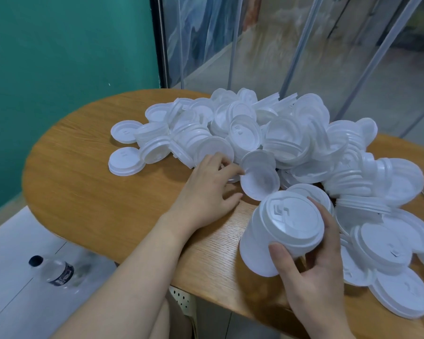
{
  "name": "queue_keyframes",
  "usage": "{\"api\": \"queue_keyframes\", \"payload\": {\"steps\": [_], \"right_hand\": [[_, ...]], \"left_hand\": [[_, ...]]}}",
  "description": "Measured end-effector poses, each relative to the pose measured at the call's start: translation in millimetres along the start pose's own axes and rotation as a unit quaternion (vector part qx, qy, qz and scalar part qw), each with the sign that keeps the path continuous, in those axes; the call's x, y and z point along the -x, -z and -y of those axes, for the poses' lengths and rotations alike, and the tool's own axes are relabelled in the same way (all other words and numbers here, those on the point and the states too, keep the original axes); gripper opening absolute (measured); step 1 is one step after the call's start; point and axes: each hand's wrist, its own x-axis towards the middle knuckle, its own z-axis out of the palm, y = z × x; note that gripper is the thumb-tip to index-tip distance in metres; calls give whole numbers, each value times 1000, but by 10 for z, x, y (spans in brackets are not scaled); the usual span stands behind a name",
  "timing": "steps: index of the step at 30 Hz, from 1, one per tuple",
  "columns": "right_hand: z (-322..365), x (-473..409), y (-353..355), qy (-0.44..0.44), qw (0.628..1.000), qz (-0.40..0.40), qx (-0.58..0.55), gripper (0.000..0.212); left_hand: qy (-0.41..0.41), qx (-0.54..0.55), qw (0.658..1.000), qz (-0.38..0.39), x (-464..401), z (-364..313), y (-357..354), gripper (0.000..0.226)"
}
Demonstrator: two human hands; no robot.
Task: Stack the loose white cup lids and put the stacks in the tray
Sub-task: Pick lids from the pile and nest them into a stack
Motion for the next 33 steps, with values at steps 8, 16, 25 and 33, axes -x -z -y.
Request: {"api": "queue_keyframes", "payload": {"steps": [8, 16, 25, 33], "right_hand": [[19, 2, 4, 4, 1000, 6, -22, 85], [-5, -6, 17, 2, 1000, 1, -16, 85], [-24, -2, 34, 3, 1000, 2, -1, 82], [-13, 0, 35, 3, 1000, 7, -1, 84]], "left_hand": [[-7, -36, 998, 59, -31, -157, -78, 68], [39, -45, 997, 49, -37, -137, -40, 61], [-1, -15, 999, -29, 14, -75, 50, 26], [155, 411, 894, -93, 317, -388, 313, 15]]}}
